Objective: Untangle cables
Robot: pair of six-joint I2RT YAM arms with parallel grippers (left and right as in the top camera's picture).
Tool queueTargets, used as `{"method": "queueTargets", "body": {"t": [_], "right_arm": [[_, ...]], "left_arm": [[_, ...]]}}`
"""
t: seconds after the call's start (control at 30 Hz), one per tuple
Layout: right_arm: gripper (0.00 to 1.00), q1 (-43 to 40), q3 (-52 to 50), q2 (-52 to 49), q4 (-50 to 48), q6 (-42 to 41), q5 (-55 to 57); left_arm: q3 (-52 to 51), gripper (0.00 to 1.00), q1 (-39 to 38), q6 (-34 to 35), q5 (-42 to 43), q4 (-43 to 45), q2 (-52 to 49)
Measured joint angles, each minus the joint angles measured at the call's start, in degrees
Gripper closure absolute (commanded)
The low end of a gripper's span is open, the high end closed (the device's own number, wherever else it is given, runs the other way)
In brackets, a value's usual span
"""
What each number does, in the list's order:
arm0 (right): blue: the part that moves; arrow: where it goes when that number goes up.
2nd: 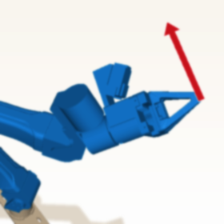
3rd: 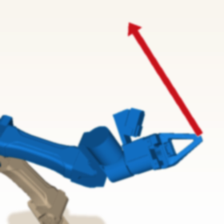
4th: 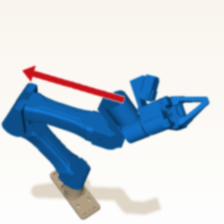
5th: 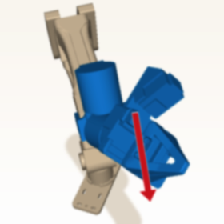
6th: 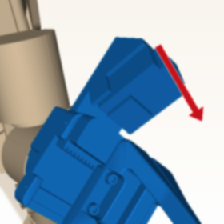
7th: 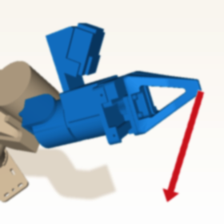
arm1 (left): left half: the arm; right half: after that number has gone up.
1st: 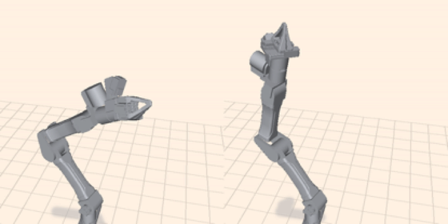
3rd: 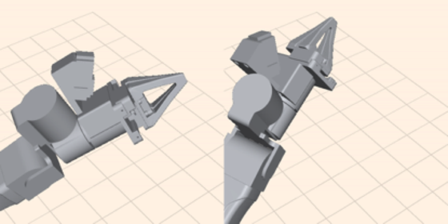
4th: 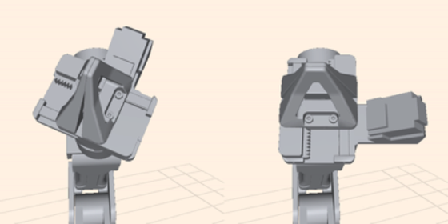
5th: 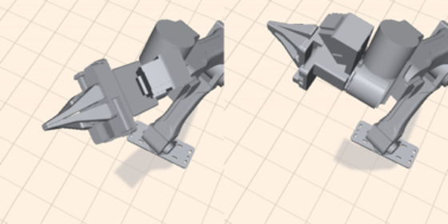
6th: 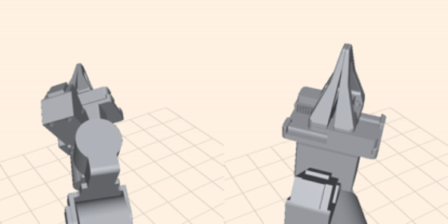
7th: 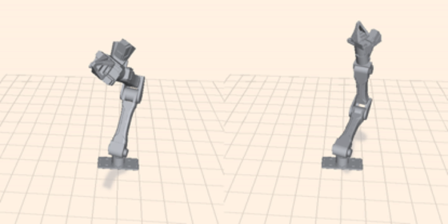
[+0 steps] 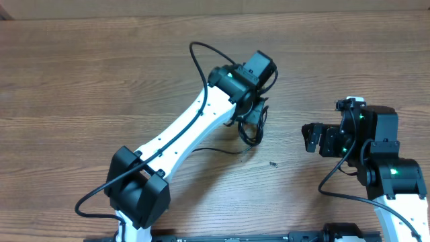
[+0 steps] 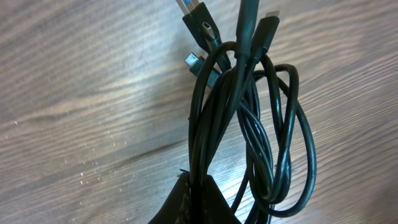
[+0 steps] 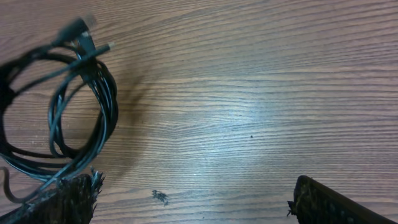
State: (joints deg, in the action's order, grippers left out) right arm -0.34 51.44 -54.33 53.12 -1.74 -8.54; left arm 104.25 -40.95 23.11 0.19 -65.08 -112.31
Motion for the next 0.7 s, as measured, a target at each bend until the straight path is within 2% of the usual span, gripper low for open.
{"method": "queueTargets", "body": {"t": [0.43,0.7], "right_arm": [[0.0,0.0,0.0,-4.2,0.04,0.0,-0.09],[0.0,0.0,0.0,-4.24,0.04,-0.02,-1.92]], "left_arm": [[5.75,0.96,1.03,-4.09,1.11,-4.15,0.0],[5.77,0.96,6.51,-5.86,11.15,-4.17,0.0]]}}
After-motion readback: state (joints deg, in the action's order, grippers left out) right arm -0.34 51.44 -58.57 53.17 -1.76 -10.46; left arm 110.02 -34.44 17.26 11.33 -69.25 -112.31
